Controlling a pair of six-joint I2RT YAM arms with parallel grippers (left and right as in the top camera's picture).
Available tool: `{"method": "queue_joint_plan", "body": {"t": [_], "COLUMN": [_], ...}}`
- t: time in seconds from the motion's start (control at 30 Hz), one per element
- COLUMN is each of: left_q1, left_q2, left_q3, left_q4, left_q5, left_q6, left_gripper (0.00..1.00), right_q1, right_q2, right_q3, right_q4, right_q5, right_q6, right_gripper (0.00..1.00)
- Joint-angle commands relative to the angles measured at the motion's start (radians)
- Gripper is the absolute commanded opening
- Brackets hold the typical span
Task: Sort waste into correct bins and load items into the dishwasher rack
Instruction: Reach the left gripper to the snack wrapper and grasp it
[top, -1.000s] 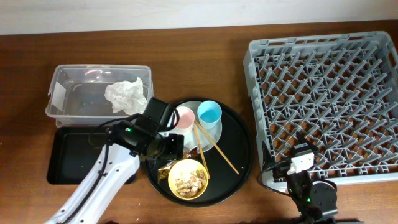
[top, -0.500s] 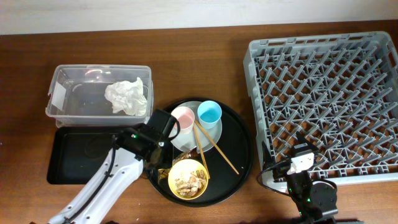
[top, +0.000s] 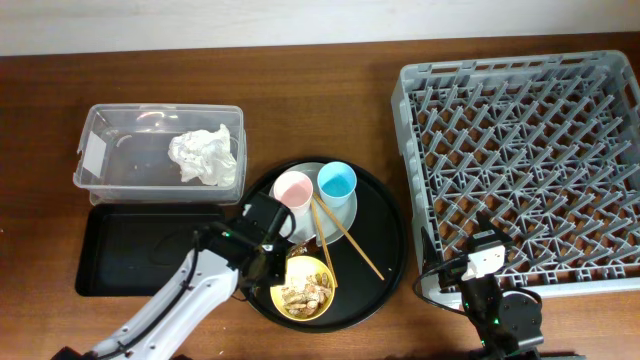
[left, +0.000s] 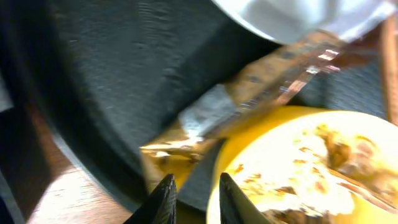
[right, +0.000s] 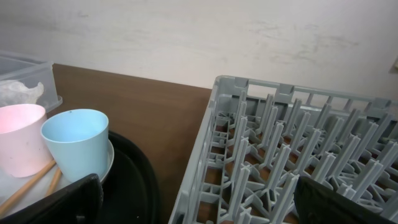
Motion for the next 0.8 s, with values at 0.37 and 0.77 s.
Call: {"method": "queue_joint_plan", "body": {"t": [0.37,0.77], "left_q1": [-0.070,0.011], "left_q2": [-0.014,0.062], "left_q3": [0.104,0.110], "left_q4": [0.002,-0.064], "left_q5": [-0.090,-0.139], "left_q6": [0.115,0.059], "left_gripper": [0.36,0.39], "right_q1": [0.002,0.002], "right_q2": [-0.008,-0.008], "right_q3": [-0.005,-0.005], "right_q4": [-0.005,-0.005], "right_q5": [0.012,0.012], "right_q6": [0.008,0.008], "right_gripper": [0.99,0.99]}}
